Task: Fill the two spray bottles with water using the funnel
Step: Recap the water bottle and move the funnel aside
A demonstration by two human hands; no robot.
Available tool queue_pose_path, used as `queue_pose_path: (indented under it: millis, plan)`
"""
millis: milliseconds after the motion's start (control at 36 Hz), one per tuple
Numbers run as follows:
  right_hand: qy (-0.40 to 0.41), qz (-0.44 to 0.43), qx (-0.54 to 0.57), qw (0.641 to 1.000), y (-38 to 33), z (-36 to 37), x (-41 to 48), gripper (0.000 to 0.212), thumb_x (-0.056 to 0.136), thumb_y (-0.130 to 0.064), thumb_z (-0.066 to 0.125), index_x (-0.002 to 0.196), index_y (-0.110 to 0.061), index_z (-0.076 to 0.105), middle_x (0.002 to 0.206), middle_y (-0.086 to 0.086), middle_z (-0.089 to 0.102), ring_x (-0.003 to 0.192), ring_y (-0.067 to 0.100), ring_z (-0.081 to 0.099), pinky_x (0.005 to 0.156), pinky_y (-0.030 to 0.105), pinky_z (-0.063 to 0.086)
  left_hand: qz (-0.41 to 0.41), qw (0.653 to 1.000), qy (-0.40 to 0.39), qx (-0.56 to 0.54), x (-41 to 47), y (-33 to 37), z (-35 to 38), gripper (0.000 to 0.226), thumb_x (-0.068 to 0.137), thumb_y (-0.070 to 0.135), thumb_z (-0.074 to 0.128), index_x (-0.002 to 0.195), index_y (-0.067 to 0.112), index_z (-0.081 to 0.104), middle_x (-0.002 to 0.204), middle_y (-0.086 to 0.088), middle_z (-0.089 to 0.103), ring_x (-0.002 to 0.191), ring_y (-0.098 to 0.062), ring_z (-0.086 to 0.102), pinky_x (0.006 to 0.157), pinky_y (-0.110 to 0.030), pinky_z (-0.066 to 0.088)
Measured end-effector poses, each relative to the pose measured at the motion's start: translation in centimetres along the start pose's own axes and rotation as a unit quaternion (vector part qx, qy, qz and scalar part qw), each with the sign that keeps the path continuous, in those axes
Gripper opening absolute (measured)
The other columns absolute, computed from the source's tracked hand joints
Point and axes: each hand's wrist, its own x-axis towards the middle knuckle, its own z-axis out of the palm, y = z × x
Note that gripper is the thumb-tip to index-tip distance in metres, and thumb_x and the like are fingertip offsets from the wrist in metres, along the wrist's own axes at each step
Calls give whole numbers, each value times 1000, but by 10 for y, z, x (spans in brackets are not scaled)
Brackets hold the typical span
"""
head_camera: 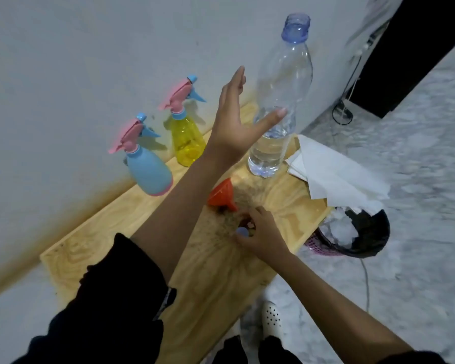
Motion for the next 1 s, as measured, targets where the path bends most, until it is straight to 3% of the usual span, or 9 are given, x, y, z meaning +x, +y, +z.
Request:
queue_pose_path:
  millis: [111, 222, 472, 583, 667, 750, 861, 917, 1000]
  plan:
    - [-2, -1, -44, 999, 10, 13, -10, 34, 77, -24, 69, 107, -10, 59, 103, 8, 50, 95, 22, 45, 76, 28, 37, 8, 1000, -26, 4, 8, 4, 19, 99, 77, 37, 76, 150, 13, 13, 149, -6, 25, 140, -14, 26, 112, -28, 26]
    - [6, -6, -50, 999, 12, 17, -14, 31, 79, -15, 64, 109, -8, 62, 106, 11, 52, 97, 27, 49, 76, 30, 41, 33, 999, 17, 20, 11, 0, 29, 94, 77, 37, 76, 148, 9, 20, 144, -9, 28, 136, -19, 31, 111, -41, 33]
    - [12, 24, -22, 999, 15, 5, -17, 30, 83, -15, 64, 112, -8, 62, 105, 10, 52, 94, 25, 50, 71, 23, 31, 32, 998, 44, 24, 18, -5, 35, 88, 80, 34, 74, 147, 9, 23, 145, -8, 31, 135, -20, 33, 108, -44, 37]
    - [82, 53, 45, 994, 7, -31, -12, 25, 81, -13, 68, 106, -9, 66, 95, 1, 52, 89, 14, 52, 79, 26, 45, 28, 998, 38, 30, 19, -5, 35, 88, 80, 36, 73, 147, 12, 21, 146, -8, 29, 136, -19, 32, 108, -44, 38]
    - [169, 61, 93, 979, -10, -77, 7, 24, 80, -12, 71, 103, -9, 67, 97, 0, 56, 89, 16, 56, 72, 14, 44, 22, 998, 31, 40, 20, -4, 34, 88, 80, 36, 73, 147, 14, 20, 146, -8, 29, 136, -19, 33, 107, -45, 39]
    - [253, 20, 167, 953, -39, -133, 30, 22, 81, -9, 69, 102, -16, 64, 104, 4, 61, 84, 10, 58, 69, 7, 43, 21, 998, 23, 52, 20, -1, 32, 88, 81, 35, 73, 148, 16, 19, 146, -8, 29, 135, -20, 34, 108, -42, 39]
    - [325, -77, 210, 919, -90, -202, 60, 25, 85, -8, 65, 110, -11, 65, 107, 4, 62, 85, -5, 58, 75, 8, 46, 31, 996, 8, 88, 19, 9, 30, 90, 82, 34, 72, 150, 27, 13, 139, -10, 35, 130, -18, 38, 102, -28, 38]
    - [328, -129, 211, 912, -113, -226, 73, 26, 85, -7, 65, 111, -12, 65, 107, 2, 62, 85, -10, 57, 76, 9, 46, 26, 995, 6, 96, 20, 14, 30, 92, 81, 35, 72, 150, 29, 11, 139, -10, 35, 130, -17, 37, 102, -27, 36]
    - [279, -173, 164, 930, -137, -243, 93, 28, 85, -7, 65, 112, -11, 66, 107, 1, 63, 88, -8, 58, 77, 8, 47, 8, 993, 10, 113, 24, 23, 30, 94, 79, 42, 72, 150, 27, 12, 144, -8, 34, 133, -16, 33, 98, -22, 31]
